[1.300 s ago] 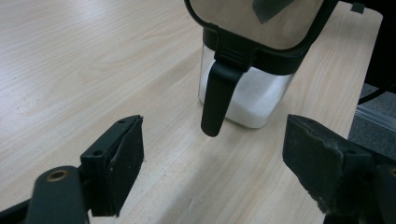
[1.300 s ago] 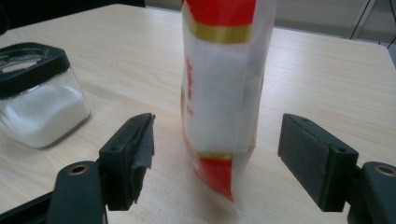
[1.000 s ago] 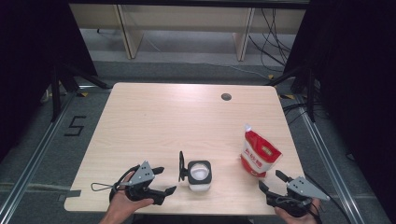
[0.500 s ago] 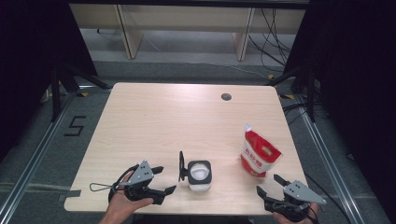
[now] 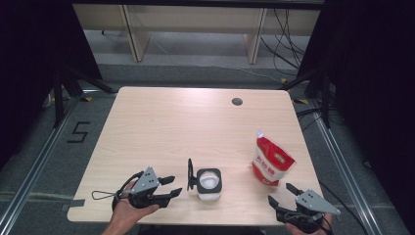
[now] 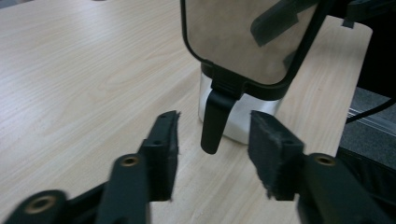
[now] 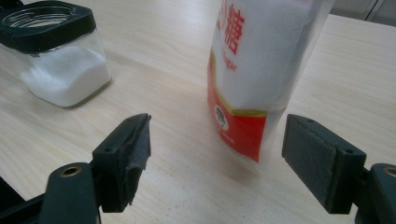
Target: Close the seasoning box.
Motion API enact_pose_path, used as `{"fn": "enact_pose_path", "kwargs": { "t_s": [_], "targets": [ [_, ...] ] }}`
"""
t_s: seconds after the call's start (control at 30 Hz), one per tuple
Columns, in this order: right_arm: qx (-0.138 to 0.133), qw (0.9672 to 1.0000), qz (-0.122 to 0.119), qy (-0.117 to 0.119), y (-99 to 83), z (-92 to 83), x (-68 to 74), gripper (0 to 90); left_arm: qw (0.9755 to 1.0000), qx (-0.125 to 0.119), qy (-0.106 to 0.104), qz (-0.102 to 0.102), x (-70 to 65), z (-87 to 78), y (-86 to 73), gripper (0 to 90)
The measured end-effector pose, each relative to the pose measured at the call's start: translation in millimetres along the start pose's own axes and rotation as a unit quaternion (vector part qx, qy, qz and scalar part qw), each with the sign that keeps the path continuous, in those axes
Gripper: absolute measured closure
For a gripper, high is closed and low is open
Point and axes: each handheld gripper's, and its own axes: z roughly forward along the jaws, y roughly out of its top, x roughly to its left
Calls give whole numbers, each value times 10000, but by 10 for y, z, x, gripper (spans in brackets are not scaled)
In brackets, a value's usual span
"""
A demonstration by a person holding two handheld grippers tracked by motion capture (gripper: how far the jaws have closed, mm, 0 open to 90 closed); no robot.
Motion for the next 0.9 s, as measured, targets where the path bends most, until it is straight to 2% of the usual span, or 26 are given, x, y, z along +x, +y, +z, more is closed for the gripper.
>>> {"fn": "enact_pose_path", "kwargs": {
  "t_s": [0.07, 0.1, 0.2, 0.27, 0.3, 0.33, 0.37, 0.4, 0.43, 0.47, 0.5, 0.53, 0.57, 0.7, 0.73, 0.77, 0.9],
  "targets": [
    [19, 10000, 39, 38, 1, 1, 2, 248, 9999, -66, 50, 101, 17, -26, 41, 672],
    [8, 10000, 48, 43, 0, 1, 2, 248, 9999, -110, 69, 65, 25, -38, 63, 712],
    [-3, 10000, -17, -47, 2, -8, -13, 248, 9995, -287, 96, 135, 40, -63, 136, 808],
    [76, 9997, 242, -21, -2, -18, 19, 249, 9993, -292, 54, 221, 20, -61, 183, 853],
    [-12, 10000, 21, -40, 0, -8, -13, 249, 9992, -280, 6, 291, 10, -53, 205, 870],
    [7, 10000, 68, -37, -2, -10, -6, 249, 9993, -222, 0, 293, -12, -45, 223, 883],
    [-3, 10000, 51, -4, 0, -6, -5, 249, 9994, -197, -46, 286, -29, -30, 238, 890],
    [-18, 10000, 74, -1, 4, -9, 0, 249, 9990, -214, -115, 380, -34, -10, 253, 891],
    [-43, 10000, 59, 1, 8, -6, 0, 249, 9990, -216, -149, 361, -48, 4, 264, 892],
    [-57, 10000, 30, -30, 9, -7, 1, 249, 9987, -174, -149, 452, -50, 6, 282, 892],
    [35, 9998, 195, -28, 6, -16, 29, 249, 9986, -194, -146, 472, -51, 15, 295, 892],
    [10, 9999, 170, -26, 3, -10, 25, 249, 9986, -179, -131, 480, -51, 14, 306, 892],
    [-9, 10000, 46, 26, 3, 3, 6, 249, 9985, -218, -141, 478, -46, 19, 314, 892],
    [8, 10000, 59, 45, 7, 1, 20, 249, 9983, -230, -121, 519, -49, 4, 345, 893],
    [7, 10000, 41, 57, 7, 3, 18, 249, 9987, -235, -100, 433, -66, 0, 352, 892],
    [12, 10000, 45, 37, 5, 2, 21, 249, 9983, -256, -107, 517, -61, -3, 367, 892],
    [3, 10000, 22, 35, 8, 1, 15, 249, 9980, -258, -124, 564, -81, -7, 414, 892]
  ]
}}
